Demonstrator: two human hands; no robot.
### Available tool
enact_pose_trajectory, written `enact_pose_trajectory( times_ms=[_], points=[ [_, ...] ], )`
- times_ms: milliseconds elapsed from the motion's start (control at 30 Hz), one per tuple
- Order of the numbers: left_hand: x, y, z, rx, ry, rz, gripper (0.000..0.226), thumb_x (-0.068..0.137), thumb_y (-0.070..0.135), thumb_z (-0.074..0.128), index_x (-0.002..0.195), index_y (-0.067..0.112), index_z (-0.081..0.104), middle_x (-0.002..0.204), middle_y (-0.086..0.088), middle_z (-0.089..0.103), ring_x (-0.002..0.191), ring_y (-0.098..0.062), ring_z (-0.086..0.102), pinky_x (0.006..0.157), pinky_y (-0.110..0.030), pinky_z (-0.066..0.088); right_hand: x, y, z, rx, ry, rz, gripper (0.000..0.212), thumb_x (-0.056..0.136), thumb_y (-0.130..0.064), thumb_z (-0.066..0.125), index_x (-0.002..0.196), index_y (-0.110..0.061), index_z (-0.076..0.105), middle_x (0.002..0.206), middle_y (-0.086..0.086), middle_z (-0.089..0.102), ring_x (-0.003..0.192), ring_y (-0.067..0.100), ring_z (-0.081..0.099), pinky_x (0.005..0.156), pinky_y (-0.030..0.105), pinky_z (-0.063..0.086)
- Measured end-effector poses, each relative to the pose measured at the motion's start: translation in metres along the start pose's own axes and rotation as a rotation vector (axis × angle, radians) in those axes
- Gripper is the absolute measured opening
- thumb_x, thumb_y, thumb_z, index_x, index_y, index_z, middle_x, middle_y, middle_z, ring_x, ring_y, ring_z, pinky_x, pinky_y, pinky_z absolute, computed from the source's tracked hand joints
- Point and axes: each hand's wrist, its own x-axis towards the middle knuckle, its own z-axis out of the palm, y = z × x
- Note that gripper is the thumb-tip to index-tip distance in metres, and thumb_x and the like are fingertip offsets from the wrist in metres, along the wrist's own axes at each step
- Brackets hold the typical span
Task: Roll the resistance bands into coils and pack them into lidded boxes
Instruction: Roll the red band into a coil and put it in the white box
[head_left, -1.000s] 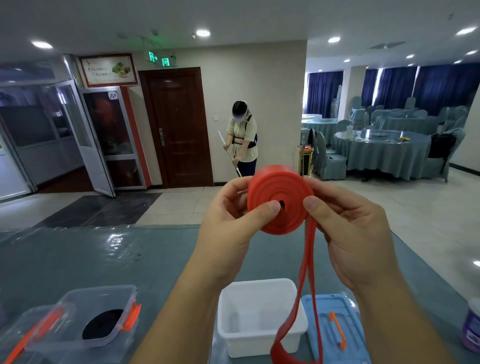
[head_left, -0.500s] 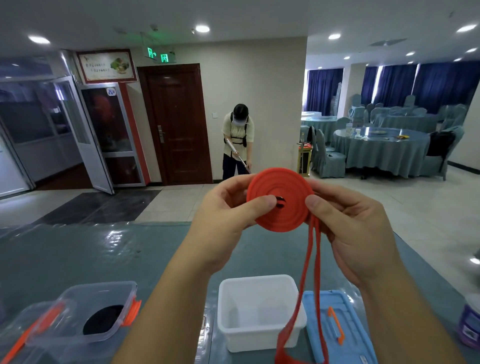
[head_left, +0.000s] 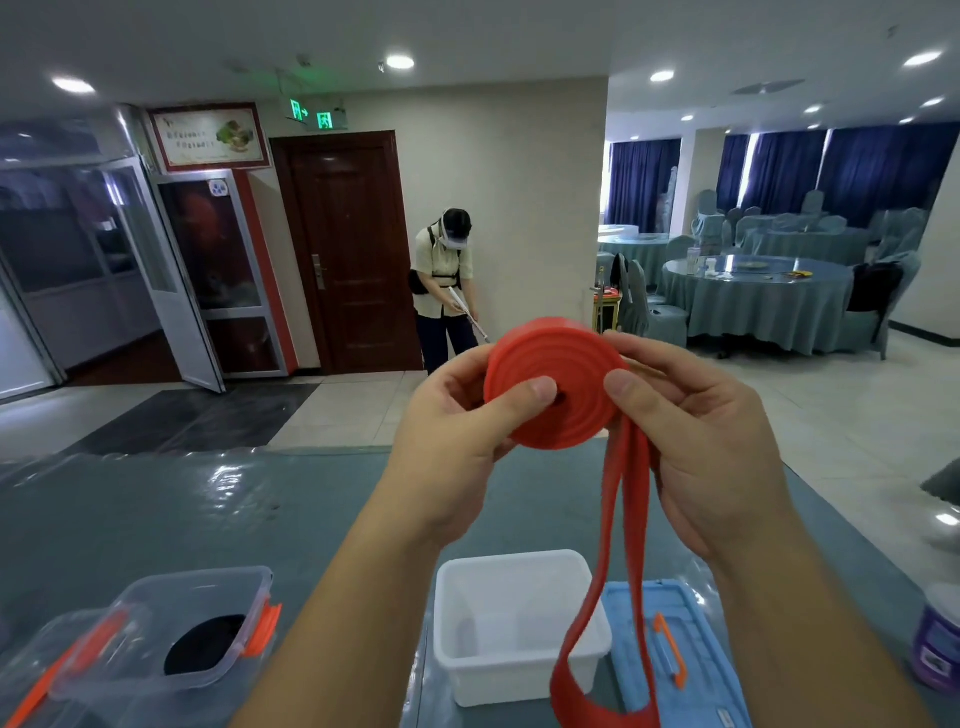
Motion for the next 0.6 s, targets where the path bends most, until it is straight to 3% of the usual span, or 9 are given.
enact_pose_trajectory(
  times_ms=[100, 267, 433, 500, 600],
  points=[
    [-0.001, -0.007, 0.003, -0.063, 0.041, -0.028, 0.053, 0.074, 0.011, 0.082, 0.124, 0.0, 0.066, 0.11, -0.016, 0.076, 0.102, -0.03, 0.074, 0.09, -0.039, 0.062, -0.002, 0.0, -0.001, 0.055, -0.01, 0.02, 0.034, 0.075, -0.015, 0.073, 0.108, -0.02, 0.079, 0.104, 0.01, 0.082, 0.096, 0.022, 0.079, 0.081, 0.027, 0.063],
    [0.003, 0.004, -0.009, 0.259, -0.082, -0.011, 0.049, 0.069, 0.014, 0.087, 0.115, 0.012, 0.072, 0.105, -0.01, 0.079, 0.102, -0.031, 0.075, 0.093, -0.043, 0.061, -0.004, -0.001, -0.004, -0.006, -0.008, 0.018, 0.027, 0.074, -0.013, 0.073, 0.098, -0.022, 0.082, 0.096, 0.007, 0.082, 0.084, 0.016, 0.08, 0.075, 0.02, 0.061],
    [-0.002, -0.003, 0.003, 0.014, 0.038, -0.016, 0.05, 0.07, 0.01, 0.082, 0.118, 0.004, 0.067, 0.103, -0.01, 0.078, 0.097, -0.027, 0.075, 0.09, -0.042, 0.062, -0.004, 0.002, -0.004, 0.058, 0.015, 0.012, 0.033, 0.068, -0.027, 0.078, 0.1, -0.024, 0.084, 0.102, 0.009, 0.082, 0.094, 0.022, 0.079, 0.086, 0.03, 0.063],
    [-0.003, -0.006, 0.001, 0.095, 0.049, -0.015, 0.05, 0.069, 0.012, 0.083, 0.116, 0.007, 0.066, 0.098, -0.005, 0.079, 0.094, -0.023, 0.076, 0.086, -0.036, 0.063, -0.005, 0.005, -0.006, 0.033, 0.035, 0.001, 0.028, 0.07, -0.021, 0.077, 0.097, -0.026, 0.085, 0.1, 0.008, 0.082, 0.093, 0.02, 0.079, 0.086, 0.028, 0.063],
    [0.0, 0.002, -0.005, 0.303, -0.058, -0.031, 0.049, 0.073, 0.004, 0.087, 0.117, 0.013, 0.068, 0.096, -0.001, 0.079, 0.09, -0.018, 0.076, 0.08, -0.029, 0.062, -0.006, 0.007, -0.007, -0.033, 0.04, 0.0, 0.028, 0.071, -0.016, 0.077, 0.097, -0.024, 0.085, 0.101, 0.008, 0.082, 0.095, 0.023, 0.079, 0.087, 0.028, 0.062]
  ],
)
